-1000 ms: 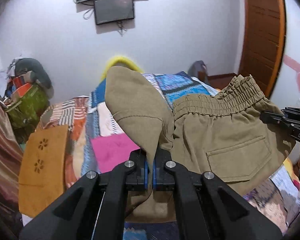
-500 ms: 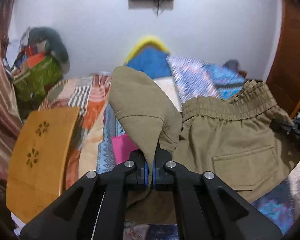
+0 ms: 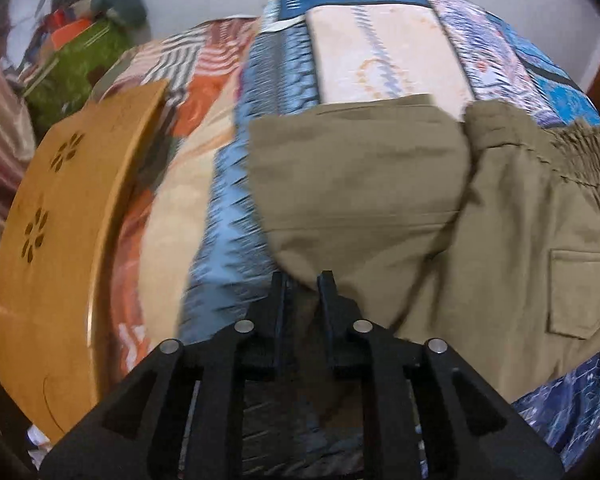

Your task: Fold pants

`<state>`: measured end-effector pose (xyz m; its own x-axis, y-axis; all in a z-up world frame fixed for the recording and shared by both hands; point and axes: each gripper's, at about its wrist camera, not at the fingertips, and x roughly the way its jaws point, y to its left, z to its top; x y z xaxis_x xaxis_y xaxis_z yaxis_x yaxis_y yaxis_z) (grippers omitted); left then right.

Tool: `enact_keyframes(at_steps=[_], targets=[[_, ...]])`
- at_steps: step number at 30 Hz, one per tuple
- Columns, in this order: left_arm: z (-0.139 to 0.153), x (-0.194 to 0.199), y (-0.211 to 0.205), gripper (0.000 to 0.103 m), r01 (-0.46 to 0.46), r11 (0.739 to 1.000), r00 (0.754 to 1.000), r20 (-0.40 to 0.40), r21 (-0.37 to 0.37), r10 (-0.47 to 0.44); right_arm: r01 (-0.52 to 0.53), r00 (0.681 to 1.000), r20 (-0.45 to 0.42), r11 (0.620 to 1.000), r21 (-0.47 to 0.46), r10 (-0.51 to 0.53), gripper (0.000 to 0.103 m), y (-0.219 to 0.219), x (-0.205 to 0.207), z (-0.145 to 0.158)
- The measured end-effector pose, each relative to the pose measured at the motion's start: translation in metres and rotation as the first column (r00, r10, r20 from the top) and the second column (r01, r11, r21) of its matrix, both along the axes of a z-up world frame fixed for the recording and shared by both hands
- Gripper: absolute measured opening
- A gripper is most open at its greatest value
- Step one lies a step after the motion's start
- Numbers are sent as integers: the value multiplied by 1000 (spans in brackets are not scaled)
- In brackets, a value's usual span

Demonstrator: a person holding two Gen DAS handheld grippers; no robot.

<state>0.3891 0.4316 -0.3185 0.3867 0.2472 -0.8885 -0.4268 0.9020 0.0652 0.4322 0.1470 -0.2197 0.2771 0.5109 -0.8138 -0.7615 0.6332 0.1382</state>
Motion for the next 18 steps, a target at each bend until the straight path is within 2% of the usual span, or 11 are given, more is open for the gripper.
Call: enact_keyframes(at_steps=[2,4,6,8,12,14,18], targets=[[3,-8,4,18,-11,1000,1000,3,-14,11,24,1000,-8,1000,-12,-24,18,-4,5,-2],[12,-16,2,18,-15,1000,1000,3,13,15,50,999,-9,999,-12,-50,24,-12,9,-1],[25,-27,-6,18,4,999,1000,4,33,-4,66,998,9,997,-25,-66,34,-17,6,3],[38,-34,-12,18,17,999,1000,13,51,-17,77,996,43,996,-36,-75,35,-24,0,13],[89,-58,-36,18,49,996,993,100,73,-56,76,993,86,997,-11,-75,35,-40,-14,45],[115,-70,-53,18,62,993,988,137,102,-75,71,990,122,997,27,-74,35,-52,-29,73],[182,-104,-93,18,91,987,960,252,129,-122,61,982,173,992,109,-79,35,-71,-57,124]])
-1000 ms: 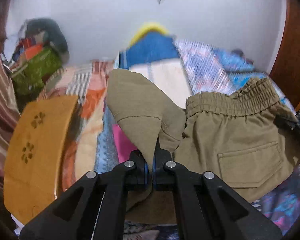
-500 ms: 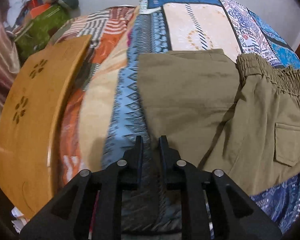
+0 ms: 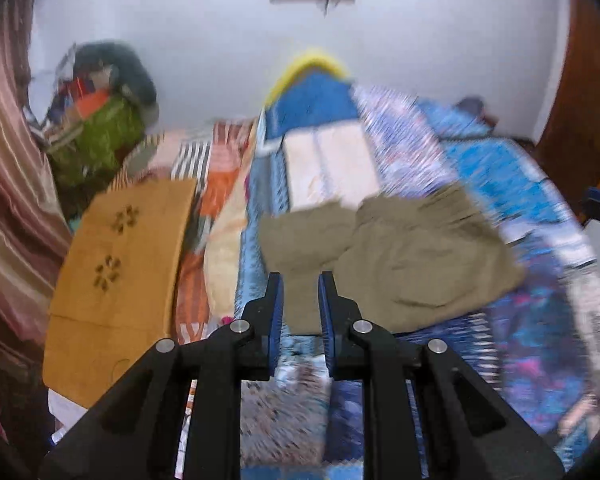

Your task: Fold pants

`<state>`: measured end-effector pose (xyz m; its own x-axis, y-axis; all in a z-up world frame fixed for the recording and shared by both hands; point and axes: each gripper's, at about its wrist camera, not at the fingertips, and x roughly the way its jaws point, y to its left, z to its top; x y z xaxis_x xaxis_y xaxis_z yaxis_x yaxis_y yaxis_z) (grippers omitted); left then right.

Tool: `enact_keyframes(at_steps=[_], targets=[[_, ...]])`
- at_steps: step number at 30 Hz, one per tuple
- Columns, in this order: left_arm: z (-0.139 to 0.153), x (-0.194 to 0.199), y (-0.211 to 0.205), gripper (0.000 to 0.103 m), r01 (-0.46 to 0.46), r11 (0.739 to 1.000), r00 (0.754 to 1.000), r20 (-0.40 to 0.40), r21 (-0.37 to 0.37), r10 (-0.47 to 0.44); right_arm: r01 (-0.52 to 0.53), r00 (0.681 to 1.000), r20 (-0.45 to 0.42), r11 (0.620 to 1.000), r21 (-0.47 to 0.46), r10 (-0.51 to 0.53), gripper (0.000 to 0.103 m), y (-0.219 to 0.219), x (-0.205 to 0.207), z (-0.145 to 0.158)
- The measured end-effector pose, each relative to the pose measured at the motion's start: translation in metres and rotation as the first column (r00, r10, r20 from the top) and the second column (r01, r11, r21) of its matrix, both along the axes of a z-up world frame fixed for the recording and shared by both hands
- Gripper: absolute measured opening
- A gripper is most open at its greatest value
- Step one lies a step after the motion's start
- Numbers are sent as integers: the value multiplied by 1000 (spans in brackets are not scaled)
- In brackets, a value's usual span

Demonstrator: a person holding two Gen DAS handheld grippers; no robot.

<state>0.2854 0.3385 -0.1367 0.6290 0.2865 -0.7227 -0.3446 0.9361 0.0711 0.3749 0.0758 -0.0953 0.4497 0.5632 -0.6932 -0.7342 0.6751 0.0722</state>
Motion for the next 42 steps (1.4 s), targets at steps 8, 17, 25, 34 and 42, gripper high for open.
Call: enact_keyframes(at_steps=[8,17,25,34,42], targets=[[118,-95,-89,18,49,995,973,221,82,-66,-60,984,177,981,183,27,36,-46,-92,108],[173,-208,-169,18,71,988,905,407,137,-122,-165,929,368,934,317,40,35,-96,-206,159],[170,-279,-212,45,62,986,860,494,156,-132,-196,917,399,891,410,18,36,-125,-268,153],[160,-313,-225,79,26,986,830,547,163,-112,-150,919,394,895,421,-31,65,-127,-286,145],[160,-321,-233,90,22,984,819,560,179,-121,-147,901,431,895,422,-56,83,-132,-304,143]])
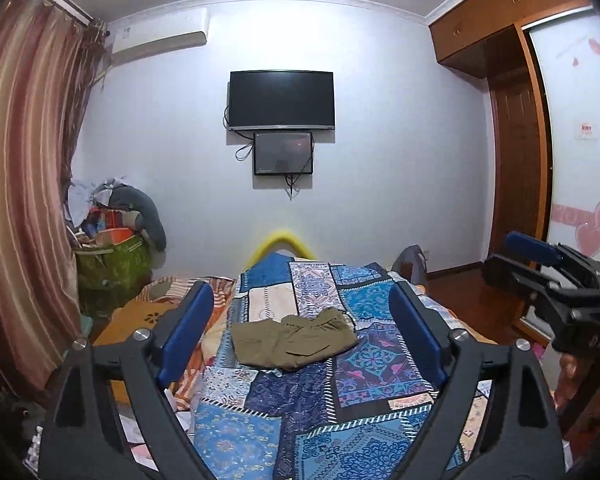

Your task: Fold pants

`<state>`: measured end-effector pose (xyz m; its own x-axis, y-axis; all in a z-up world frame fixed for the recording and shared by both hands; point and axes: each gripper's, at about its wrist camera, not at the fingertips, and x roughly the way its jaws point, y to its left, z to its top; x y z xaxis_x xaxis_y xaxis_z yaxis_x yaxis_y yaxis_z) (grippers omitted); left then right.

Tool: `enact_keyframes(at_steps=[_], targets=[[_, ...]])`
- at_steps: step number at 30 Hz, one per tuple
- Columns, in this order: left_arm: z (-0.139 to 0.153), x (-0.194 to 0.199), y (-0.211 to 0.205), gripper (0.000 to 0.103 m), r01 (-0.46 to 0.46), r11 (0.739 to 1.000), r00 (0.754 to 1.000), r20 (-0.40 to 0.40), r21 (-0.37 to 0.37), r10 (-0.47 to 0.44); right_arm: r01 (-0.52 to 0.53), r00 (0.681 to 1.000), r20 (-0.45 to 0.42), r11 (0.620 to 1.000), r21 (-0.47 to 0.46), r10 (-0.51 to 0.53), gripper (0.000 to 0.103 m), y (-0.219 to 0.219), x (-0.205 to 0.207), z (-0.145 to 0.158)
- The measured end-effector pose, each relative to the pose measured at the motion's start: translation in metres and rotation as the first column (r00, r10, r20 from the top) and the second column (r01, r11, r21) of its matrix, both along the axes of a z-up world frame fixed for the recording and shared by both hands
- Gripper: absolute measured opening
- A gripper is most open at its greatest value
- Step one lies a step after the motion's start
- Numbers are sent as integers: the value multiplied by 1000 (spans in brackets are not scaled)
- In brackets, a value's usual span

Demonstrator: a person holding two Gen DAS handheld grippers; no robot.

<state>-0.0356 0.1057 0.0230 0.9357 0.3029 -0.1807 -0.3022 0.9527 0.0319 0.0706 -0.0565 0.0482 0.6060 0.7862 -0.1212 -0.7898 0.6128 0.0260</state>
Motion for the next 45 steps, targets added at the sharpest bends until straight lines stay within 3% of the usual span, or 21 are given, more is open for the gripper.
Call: enact_keyframes(at_steps=[7,45], targets=[[0,-3,3,98,-4,1000,1000,15,-14,5,31,1000,-2,999,8,-31,97,0,-4,-6],[-6,12,-1,102,20,1000,1000,-11,-22,-21,81,996,-27,996,39,-80,102,-22,-7,-6]])
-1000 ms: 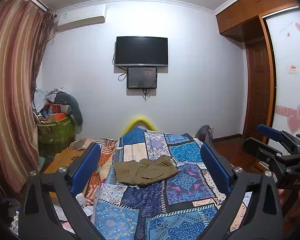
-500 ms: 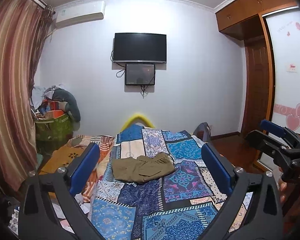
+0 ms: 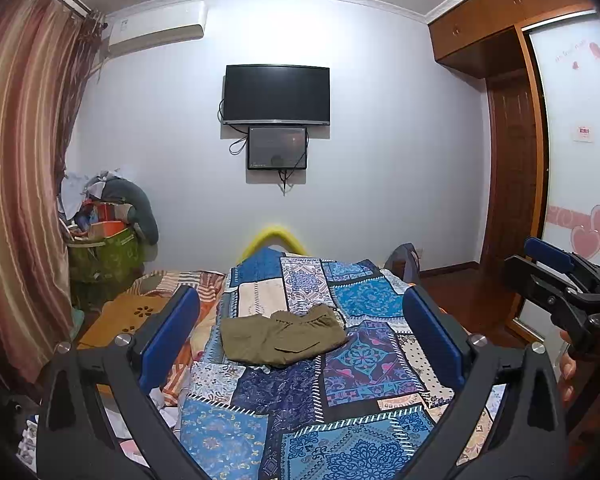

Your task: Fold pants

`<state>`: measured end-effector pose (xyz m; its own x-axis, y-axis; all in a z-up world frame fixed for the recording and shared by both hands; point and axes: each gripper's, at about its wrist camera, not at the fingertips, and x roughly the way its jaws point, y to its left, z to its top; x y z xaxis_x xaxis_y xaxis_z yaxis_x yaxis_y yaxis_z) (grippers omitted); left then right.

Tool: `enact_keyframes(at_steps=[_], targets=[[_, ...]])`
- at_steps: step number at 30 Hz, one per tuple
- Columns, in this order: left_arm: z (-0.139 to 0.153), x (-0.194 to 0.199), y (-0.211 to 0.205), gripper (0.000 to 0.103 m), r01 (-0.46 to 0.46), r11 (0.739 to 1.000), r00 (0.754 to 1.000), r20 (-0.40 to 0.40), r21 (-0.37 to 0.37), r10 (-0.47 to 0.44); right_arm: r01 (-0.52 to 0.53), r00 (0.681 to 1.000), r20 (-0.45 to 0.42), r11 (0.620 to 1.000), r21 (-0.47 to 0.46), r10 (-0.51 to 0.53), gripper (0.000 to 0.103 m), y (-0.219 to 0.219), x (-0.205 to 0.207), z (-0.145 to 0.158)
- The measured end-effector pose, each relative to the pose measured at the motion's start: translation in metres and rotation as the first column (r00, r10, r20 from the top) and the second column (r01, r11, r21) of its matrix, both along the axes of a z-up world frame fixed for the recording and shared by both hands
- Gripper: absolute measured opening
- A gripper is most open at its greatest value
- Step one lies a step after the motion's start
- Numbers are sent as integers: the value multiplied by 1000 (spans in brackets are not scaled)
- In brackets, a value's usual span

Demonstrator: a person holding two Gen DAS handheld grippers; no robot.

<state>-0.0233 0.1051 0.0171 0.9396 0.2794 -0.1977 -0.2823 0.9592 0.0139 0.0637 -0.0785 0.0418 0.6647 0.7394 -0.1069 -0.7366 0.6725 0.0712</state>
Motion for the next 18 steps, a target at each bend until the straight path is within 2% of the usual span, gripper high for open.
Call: enact_keyframes(at_steps=[18], targets=[[0,3,-3,103,22,1000,1000,-11,-7,-22,0,1000,-5,1000,9,0,102,-4,0,2]])
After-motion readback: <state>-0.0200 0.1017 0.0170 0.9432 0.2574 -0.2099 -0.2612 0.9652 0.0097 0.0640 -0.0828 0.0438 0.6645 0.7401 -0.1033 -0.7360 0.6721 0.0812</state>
